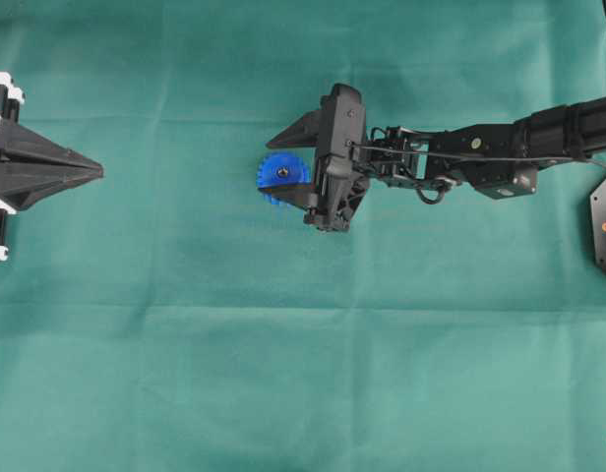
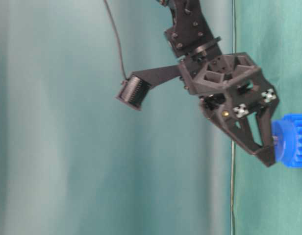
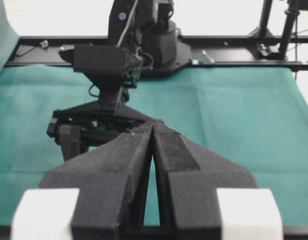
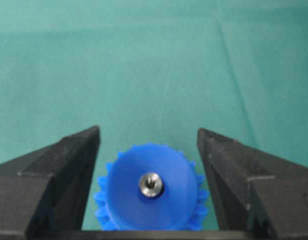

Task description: Insert the shaft placed at a random location into the center hole of the small gear at another random location.

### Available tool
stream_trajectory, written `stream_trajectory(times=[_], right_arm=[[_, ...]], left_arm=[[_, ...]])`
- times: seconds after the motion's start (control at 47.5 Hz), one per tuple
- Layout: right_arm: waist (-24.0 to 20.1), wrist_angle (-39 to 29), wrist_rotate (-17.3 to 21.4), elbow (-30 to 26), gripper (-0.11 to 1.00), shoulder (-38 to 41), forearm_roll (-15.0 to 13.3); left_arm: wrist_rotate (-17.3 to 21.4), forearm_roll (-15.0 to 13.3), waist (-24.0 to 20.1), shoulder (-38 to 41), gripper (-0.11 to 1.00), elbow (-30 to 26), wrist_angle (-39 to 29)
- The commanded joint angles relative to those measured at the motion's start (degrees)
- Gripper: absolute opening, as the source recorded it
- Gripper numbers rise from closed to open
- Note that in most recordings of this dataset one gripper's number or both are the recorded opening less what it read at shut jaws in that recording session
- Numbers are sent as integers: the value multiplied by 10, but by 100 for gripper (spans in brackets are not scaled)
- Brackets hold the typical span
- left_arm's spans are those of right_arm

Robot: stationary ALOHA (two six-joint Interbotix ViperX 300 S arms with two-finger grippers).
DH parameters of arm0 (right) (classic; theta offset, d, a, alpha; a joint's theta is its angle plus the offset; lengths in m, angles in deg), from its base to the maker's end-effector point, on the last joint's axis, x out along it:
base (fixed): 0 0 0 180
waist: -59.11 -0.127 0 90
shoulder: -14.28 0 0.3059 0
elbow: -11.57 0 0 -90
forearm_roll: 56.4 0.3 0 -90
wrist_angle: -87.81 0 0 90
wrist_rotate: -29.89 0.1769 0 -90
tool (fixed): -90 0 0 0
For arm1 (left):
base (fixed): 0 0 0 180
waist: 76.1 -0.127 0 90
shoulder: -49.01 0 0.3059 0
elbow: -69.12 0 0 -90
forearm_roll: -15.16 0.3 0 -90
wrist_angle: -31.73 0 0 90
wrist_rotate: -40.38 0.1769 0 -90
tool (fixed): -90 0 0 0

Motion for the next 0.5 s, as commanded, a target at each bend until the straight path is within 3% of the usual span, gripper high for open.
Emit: stream_trajectory(times=[0.0, 0.484], right_arm=[[0, -11, 5, -9, 79, -44, 1], [-2, -54, 6, 10, 79, -104, 1]], left_arm=[[0, 2, 1, 4, 0, -9, 4], [-1, 1, 1, 4, 0, -9, 3]])
